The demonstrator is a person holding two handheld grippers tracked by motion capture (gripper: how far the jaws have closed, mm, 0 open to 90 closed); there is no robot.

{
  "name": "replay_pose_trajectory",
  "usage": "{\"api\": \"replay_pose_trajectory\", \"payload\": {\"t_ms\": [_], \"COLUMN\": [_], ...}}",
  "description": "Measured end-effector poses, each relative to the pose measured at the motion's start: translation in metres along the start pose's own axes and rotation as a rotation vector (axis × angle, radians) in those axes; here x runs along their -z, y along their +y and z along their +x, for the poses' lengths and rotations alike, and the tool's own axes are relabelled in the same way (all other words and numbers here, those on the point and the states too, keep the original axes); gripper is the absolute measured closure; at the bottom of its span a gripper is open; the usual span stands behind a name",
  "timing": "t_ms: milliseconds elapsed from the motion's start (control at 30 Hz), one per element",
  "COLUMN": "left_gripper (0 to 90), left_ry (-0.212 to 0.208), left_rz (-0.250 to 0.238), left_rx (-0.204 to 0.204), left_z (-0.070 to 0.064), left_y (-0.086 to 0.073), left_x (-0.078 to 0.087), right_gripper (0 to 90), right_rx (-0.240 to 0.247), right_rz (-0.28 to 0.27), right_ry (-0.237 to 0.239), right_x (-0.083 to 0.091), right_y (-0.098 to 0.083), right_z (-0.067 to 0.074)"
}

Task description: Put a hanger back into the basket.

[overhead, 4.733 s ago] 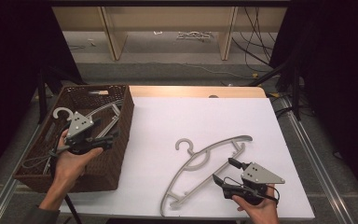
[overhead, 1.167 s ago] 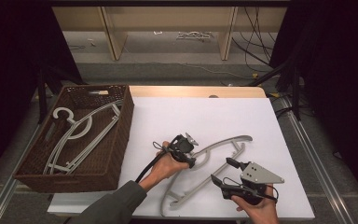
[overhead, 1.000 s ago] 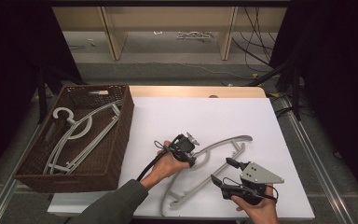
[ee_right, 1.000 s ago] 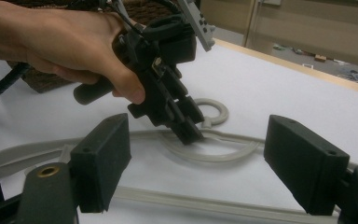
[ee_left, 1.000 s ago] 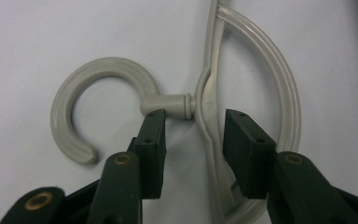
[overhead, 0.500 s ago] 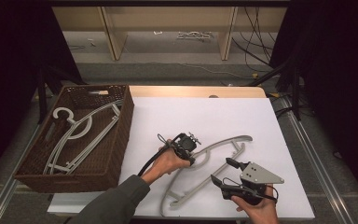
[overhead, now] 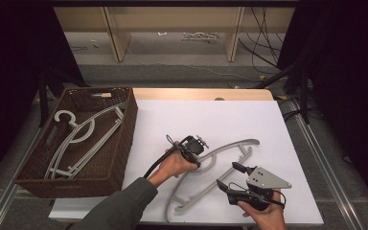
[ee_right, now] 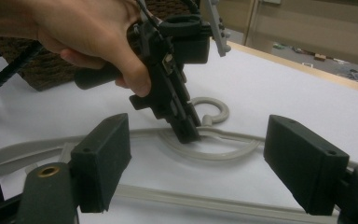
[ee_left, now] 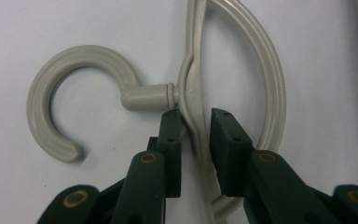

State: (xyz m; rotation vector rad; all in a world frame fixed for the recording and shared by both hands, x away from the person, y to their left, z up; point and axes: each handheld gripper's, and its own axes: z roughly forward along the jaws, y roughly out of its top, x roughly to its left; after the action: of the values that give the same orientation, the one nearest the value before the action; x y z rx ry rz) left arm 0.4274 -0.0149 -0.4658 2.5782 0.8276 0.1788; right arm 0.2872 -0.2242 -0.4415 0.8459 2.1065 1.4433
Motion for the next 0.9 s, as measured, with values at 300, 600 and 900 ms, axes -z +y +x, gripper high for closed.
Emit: {"api": "replay_pose_trajectory", "payload": {"t_ms": [300, 600, 900], "left_gripper": [80.5, 81.1, 81.7], "left_ry": [-0.067, -0.039, 0.010], "left_rz": [-0.098, -0.169, -0.297], "left_rx": [0.122, 0.099, 0.131], "left_z": [0.017, 0.027, 0.038], "left_y": [-0.006, -0.002, 0.000], "left_x": [-0.001, 0.021, 0.047], "right_gripper": [23.9, 23.9, 24.0], "right_rx": [0.015, 0.016, 0.016], "right_rz": [-0.011, -0.011, -0.011], "right_ry": [-0.006, -0.008, -0.008], "right_x": [0.000, 0.000, 0.000], "right_y": [0.000, 0.000, 0.000], "right_z": [-0.001, -0.001, -0.001]}}
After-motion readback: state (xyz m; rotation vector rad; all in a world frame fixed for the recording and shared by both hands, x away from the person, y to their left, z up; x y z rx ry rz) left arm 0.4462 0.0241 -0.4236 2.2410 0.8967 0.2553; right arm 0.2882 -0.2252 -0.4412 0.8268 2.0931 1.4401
